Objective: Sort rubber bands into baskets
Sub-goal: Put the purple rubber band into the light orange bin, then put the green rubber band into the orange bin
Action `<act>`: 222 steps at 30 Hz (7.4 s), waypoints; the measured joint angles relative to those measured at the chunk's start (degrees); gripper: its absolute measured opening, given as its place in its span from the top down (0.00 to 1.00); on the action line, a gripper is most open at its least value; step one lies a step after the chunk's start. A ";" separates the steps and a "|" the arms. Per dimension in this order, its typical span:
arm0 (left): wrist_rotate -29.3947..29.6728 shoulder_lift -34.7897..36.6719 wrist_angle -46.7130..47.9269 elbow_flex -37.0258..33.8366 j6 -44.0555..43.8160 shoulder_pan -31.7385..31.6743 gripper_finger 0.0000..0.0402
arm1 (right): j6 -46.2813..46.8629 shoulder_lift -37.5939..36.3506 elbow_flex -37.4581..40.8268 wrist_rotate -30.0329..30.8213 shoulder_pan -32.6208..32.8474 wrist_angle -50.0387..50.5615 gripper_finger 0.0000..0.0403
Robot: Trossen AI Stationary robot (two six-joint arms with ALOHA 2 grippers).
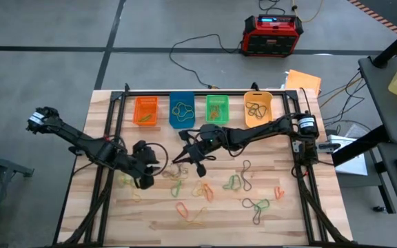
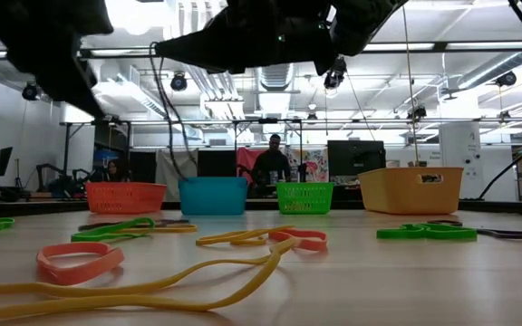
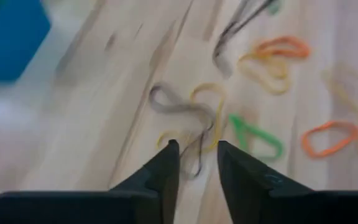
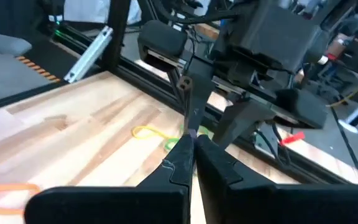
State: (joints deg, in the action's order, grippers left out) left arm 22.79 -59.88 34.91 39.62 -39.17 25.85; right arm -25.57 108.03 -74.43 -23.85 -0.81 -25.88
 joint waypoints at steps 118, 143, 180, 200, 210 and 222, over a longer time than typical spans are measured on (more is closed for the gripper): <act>-16.14 -6.34 20.91 -1.92 -44.95 -0.17 0.70 | 31.69 -29.16 1.44 42.87 -17.93 76.04 0.55; -20.70 -19.48 21.18 -1.95 -40.83 -0.17 0.81 | 31.32 -29.16 4.39 42.87 -17.93 73.74 0.55; 12.54 -14.57 44.93 22.87 -19.93 -12.61 1.00 | 30.49 -29.16 9.14 42.87 -17.93 68.84 0.55; -0.28 -17.11 14.96 21.47 35.51 -66.83 1.00 | 30.01 -29.16 9.14 42.87 -17.93 64.18 0.55; -1.20 -25.53 13.22 21.40 39.39 -73.11 1.00 | 30.06 -29.16 9.14 42.85 -17.93 64.24 0.55; -1.07 -32.40 12.63 21.38 39.31 -73.11 0.80 | 30.06 -29.16 9.14 42.85 -17.95 64.21 0.55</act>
State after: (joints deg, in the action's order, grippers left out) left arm 21.71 -92.27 47.54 60.99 0.14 -47.27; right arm 4.49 78.87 -65.30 19.00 -18.76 38.33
